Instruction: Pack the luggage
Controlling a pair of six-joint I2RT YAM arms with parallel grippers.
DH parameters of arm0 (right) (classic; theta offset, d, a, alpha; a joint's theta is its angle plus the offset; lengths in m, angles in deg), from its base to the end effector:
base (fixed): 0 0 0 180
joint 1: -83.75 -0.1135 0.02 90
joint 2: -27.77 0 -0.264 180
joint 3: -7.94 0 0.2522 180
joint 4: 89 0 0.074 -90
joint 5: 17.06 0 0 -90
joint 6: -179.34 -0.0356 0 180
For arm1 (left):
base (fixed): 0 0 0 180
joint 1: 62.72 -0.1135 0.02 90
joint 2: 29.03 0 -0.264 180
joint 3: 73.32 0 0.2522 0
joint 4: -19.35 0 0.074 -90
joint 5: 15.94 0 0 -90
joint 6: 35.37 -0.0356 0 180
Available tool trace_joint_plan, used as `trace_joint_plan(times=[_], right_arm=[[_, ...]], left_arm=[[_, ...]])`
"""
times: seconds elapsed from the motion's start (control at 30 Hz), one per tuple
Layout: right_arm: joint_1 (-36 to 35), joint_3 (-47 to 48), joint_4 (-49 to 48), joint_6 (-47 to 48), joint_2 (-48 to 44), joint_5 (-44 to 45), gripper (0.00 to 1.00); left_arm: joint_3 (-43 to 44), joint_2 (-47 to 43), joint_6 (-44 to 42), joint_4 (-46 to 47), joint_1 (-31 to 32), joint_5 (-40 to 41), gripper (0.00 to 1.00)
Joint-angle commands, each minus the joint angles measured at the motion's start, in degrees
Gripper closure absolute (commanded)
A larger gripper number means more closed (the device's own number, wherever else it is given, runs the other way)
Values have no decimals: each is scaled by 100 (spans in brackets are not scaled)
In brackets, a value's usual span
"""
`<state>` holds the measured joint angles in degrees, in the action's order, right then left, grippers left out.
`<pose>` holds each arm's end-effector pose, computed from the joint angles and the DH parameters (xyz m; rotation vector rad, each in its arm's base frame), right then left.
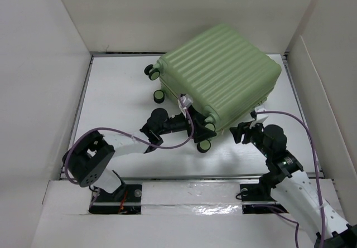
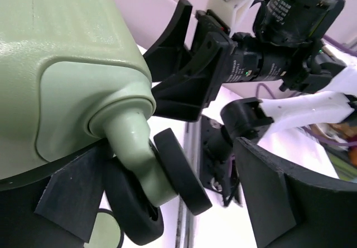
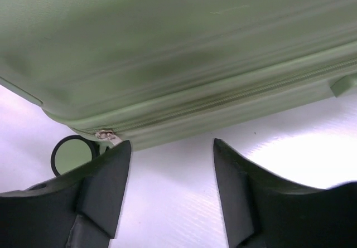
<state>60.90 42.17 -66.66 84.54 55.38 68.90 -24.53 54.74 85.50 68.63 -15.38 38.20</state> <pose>0.1299 0.0575 0.2353 -0.3414 1.8319 0.4009 0.1864 -0.2330 0.2568 0.7967 1.3342 -1.5246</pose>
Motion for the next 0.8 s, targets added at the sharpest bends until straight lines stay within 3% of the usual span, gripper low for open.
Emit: trace_joint_plan(times=[0.0,0.07,0.2,0.23,0.37,0.47,0.77], right_arm=[[35,-87,-181,-153,-90,96,41],[35,-271,-381,-328,-99,-140,60],[35,-684,-892,-522,-247,-765,70],[35,-728,-980,-522,-318,-809,69],[35,-711,-569,-294,-590,-661,40],[35,-903,-1056,-364,-547,-503,29],[35,-730,-1816,-172,541,175,27]], left_arm=[[556,403,270,928,48,-273,12],[794,570,305,973,110,-299,24],[1523,1087,323,797,294,-457,36],[1734,1141,340,780,294,-483,39],[1894,1274,393,779,347,-519,44],[1797,1213,393,806,347,-492,44],[1595,1010,393,823,347,-492,46]])
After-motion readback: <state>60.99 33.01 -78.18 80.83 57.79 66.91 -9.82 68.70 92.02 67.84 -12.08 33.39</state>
